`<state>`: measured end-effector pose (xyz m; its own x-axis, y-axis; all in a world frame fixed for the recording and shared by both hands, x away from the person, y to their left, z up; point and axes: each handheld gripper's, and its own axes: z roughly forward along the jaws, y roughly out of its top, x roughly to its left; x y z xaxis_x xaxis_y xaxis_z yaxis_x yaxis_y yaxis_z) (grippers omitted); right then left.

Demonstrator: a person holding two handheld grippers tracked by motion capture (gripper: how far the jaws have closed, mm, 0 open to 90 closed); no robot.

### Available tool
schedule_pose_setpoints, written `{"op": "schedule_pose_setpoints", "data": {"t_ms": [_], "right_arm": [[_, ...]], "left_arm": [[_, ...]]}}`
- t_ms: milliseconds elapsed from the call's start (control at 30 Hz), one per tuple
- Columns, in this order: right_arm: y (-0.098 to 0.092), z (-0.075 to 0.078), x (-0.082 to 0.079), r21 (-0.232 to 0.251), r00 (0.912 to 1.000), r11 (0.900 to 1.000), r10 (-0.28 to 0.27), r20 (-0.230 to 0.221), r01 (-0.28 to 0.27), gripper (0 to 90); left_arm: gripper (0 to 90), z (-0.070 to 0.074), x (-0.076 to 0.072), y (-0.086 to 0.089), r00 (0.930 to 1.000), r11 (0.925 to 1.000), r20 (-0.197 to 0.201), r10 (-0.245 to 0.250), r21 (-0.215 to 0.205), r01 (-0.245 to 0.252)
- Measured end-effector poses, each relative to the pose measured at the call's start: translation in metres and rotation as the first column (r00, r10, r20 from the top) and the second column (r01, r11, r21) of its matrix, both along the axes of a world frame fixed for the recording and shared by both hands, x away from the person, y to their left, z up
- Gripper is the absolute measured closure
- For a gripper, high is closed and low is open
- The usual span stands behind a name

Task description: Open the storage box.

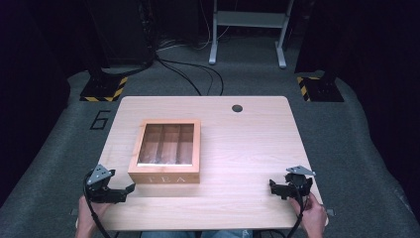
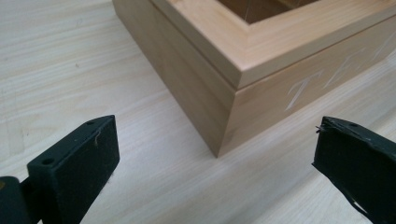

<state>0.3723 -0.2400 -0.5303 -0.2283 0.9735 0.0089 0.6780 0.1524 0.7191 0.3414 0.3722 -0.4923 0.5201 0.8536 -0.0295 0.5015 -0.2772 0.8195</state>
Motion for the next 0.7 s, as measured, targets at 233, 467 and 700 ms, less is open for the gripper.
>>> {"op": "schedule_pose_setpoints", "data": {"t_ms": [233,467,700], "right_arm": [[0.000,0.000,0.000,-0.001,1.0000,1.000,0.000,0.001,0.000,0.0],[0.000,0.000,0.000,-0.002,1.0000,1.000,0.003,0.000,-0.003,0.0],[0.000,0.000,0.000,-0.001,1.0000,1.000,0.001,0.001,-0.001,0.0]], "left_arm": [[2.8,0.002,0.009,-0.006,0.9998,0.9999,0.018,-0.004,-0.017,0.004],[21.0,0.004,0.013,-0.008,0.9989,0.9984,0.040,-0.025,-0.050,0.027],[29.5,0.003,0.013,-0.009,0.9973,0.9963,0.042,-0.060,-0.060,0.062]]}}
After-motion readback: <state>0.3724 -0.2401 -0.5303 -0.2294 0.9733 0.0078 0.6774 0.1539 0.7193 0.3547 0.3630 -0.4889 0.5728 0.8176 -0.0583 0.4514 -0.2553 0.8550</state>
